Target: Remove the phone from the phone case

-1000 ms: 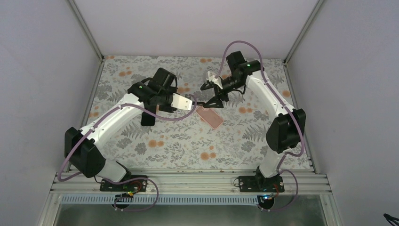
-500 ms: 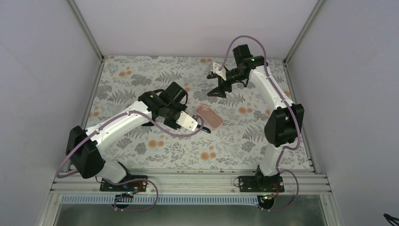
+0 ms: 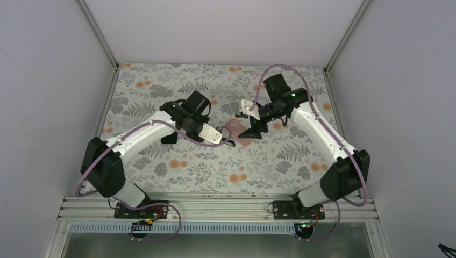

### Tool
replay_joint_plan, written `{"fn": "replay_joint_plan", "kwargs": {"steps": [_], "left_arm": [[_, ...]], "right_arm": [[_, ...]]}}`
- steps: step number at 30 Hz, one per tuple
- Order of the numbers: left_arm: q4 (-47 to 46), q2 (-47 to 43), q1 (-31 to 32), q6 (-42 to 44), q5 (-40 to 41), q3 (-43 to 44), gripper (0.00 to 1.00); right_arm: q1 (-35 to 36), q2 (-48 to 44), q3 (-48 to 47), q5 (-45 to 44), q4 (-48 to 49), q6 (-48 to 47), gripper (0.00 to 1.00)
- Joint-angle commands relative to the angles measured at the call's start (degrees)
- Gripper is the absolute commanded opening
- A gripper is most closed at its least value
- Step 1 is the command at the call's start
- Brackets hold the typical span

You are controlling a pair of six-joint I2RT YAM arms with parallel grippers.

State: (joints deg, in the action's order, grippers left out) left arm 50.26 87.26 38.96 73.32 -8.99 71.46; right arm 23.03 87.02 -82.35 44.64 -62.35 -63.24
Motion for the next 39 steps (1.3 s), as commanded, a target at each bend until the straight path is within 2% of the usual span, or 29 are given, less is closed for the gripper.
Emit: {"fn": "replay_joint_plan", "kwargs": {"steps": [1,6,11,22,34,39], "left_arm": [[-2.2,0.4,-0.5,1.0,-1.2,2.5,0.02],[-1.7,0.6,-0.6,0.3,-1.2,3.5,0.02],[-0.9,-0.2,-0.6,0.1,-1.9,4.1,0.02],[0.3,-0.8,-0.6,0.3,-1.7,4.5,0.02],[-0.1,-0.2,-1.1,0.7,-1.1,4.8,0.02],[0.1,0.5,-1.1,0.4,-1.0,5.4,0.02]], "right_arm": [[4.2,-3.8,5.2,-0.6,5.4,5.5,0.88],[6.4,-4.9,9.5,-2.1,12.3,9.3,0.85],[6.5,-4.9,11.1,-3.0,15.3,10.3,0.85],[6.3,-3.0,10.3,-5.5,16.5,10.1,0.84],[6.6,-3.8,9.7,-3.2,9.9,7.1,0.83],[7.1,-4.4,10.9,-3.6,10.9,7.6,0.82]]}}
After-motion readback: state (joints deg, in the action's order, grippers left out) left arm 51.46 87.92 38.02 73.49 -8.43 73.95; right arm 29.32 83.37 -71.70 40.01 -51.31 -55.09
